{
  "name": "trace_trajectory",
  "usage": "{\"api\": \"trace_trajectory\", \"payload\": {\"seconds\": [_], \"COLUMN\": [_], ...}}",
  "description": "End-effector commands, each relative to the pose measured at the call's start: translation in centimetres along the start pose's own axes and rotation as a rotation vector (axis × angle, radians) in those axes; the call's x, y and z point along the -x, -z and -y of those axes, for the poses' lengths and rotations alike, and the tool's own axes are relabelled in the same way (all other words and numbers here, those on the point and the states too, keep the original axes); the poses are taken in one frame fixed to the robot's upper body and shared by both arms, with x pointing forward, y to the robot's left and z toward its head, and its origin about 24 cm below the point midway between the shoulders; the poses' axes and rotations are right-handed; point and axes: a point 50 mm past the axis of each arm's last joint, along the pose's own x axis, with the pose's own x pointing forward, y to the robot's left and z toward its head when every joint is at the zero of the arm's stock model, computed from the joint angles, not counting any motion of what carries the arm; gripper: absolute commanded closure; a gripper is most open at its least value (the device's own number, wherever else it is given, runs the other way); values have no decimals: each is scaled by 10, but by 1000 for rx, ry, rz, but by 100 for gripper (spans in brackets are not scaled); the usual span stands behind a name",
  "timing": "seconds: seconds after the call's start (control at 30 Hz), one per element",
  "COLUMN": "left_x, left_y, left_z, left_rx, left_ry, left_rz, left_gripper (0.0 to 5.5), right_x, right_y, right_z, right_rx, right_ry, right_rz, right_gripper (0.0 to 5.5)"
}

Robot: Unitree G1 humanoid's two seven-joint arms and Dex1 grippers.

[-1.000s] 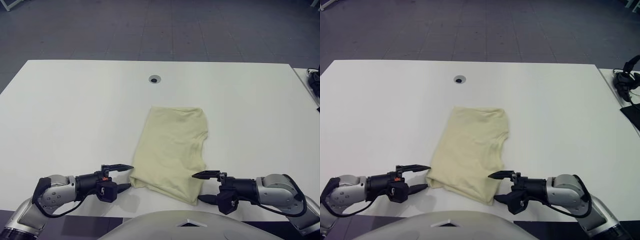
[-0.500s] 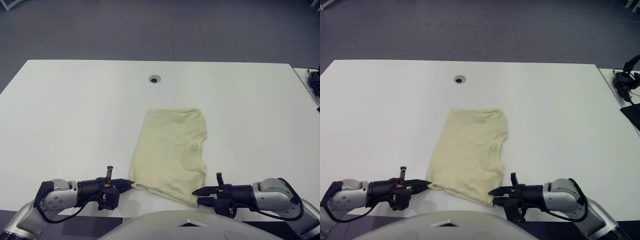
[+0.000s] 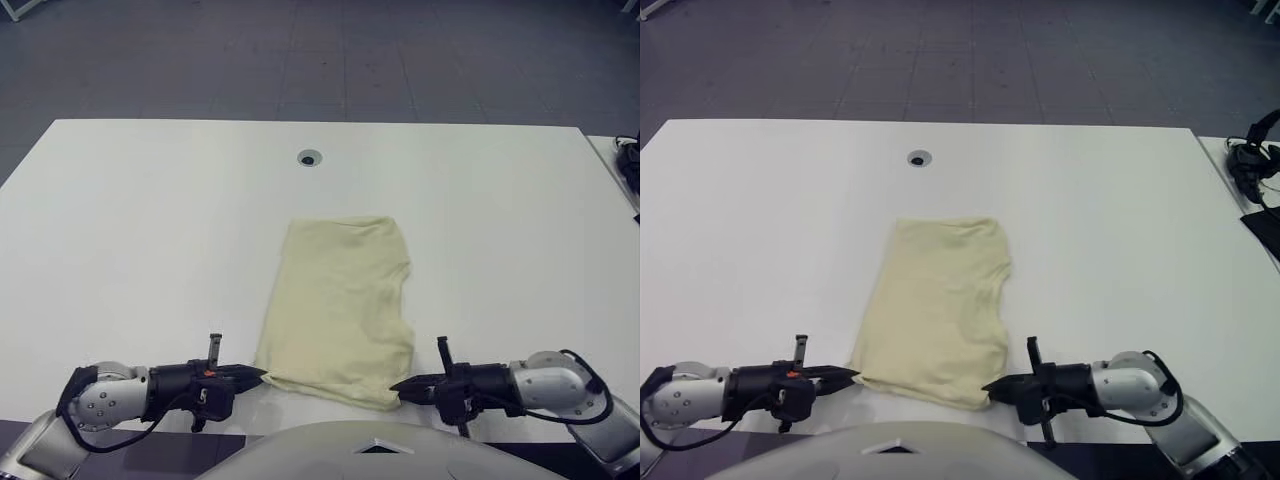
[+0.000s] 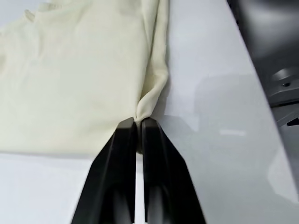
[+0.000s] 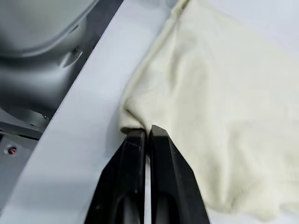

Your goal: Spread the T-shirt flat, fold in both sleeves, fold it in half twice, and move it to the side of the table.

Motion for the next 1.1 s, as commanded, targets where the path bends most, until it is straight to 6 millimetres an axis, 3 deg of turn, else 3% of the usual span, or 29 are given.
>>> {"api": "trace_trajectory", "payload": {"seconds": [0.03,0.2,0.33,0.63,0.83,1.1], "left_x": [19,32,40,47,45,39], "left_y": [-12,-36,-52,-81,-62,-29], "left_z": [-5,-7,-2,1,-31,-84], "left_rx": [93,130,162,139,105,152], "left_ry": [41,100,135,225,171,40], "left_rz": [5,72,127,203,126,110], "left_gripper": [550,550,550,550,550,550], "right_x": [18,32,37,41,38,37], "right_y": [-14,-34,-38,-57,-45,-31], "right_z": [9,8,5,-3,18,64], "right_rx": [-150,-256,-310,-331,-268,-183], "right_ry": [-4,-1,2,-16,66,187], "right_rz": [126,266,304,391,308,232], "right_gripper": [546,546,546,546,546,546]}}
